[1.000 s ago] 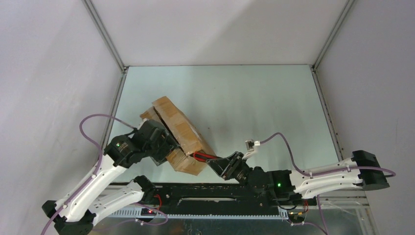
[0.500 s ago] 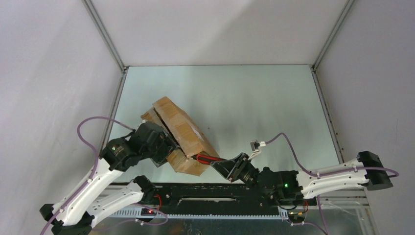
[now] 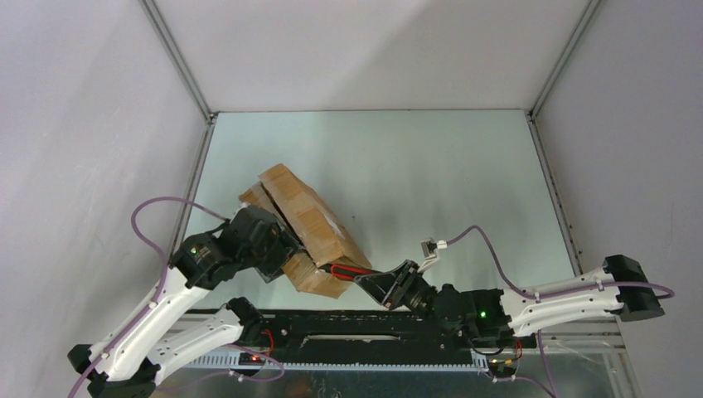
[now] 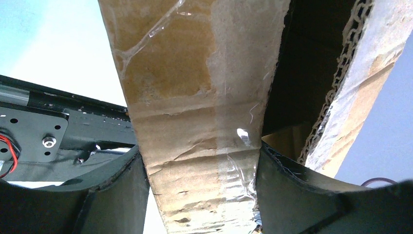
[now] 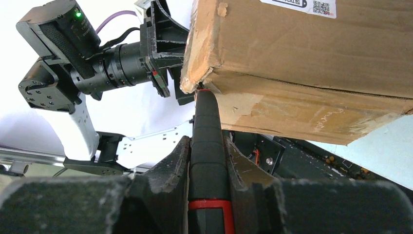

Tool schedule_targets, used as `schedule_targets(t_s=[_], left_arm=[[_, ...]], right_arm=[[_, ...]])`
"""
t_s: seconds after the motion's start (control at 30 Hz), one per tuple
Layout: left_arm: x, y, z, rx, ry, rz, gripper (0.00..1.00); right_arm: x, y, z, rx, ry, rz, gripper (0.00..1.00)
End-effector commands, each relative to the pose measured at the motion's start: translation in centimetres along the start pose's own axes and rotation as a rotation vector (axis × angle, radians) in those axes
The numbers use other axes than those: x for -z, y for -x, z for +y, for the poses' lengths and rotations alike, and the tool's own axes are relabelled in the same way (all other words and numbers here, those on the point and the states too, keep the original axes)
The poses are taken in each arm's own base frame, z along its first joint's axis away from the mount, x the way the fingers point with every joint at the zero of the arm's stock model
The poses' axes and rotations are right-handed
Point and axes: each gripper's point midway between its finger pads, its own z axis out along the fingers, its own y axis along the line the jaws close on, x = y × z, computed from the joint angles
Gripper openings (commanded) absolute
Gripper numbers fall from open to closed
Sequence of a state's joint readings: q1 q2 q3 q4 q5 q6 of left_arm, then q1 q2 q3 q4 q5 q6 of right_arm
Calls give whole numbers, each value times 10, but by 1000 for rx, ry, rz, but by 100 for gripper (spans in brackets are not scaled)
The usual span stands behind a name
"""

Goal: Unpack the express box
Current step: Cut the express box at the center of the board.

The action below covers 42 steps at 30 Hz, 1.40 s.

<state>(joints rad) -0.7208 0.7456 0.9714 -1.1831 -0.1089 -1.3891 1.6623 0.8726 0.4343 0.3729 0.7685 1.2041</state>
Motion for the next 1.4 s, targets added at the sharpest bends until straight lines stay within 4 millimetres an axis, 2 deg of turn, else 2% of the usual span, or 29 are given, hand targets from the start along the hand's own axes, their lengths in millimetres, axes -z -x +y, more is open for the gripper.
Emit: schedule_targets(t_s=[0.0, 0.13, 0.3, 0.47, 0.8, 0.97, 1.1, 1.2, 1.37], left_arm=[[13, 7, -41, 62, -177, -18, 56], [15, 8, -43, 68, -192, -22, 55], [16, 11, -41, 85, -197, -43, 54], [17, 14, -38, 112, -209, -61, 53], [16, 16, -29, 125, -181, -79, 52], [12, 11, -33, 121, -189, -51, 51], [10, 8, -33, 113, -181, -34, 50], [11, 9, -30, 112, -176, -40, 50], [12, 12, -24, 94, -128, -56, 51]], right_arm=[[0, -7, -34, 122, -124, 3, 0], [0, -10, -40, 155, -156, 7, 0], [-1, -20, -25, 173, -91, 57, 0], [5, -24, -29, 156, -92, 83, 0], [12, -29, -11, 93, -11, 132, 0], [5, -30, -13, 75, -16, 133, 0], [-4, -23, -20, 46, -47, 79, 0], [-5, -18, -17, 35, -27, 56, 0], [12, 2, -3, 50, 3, 3, 0]])
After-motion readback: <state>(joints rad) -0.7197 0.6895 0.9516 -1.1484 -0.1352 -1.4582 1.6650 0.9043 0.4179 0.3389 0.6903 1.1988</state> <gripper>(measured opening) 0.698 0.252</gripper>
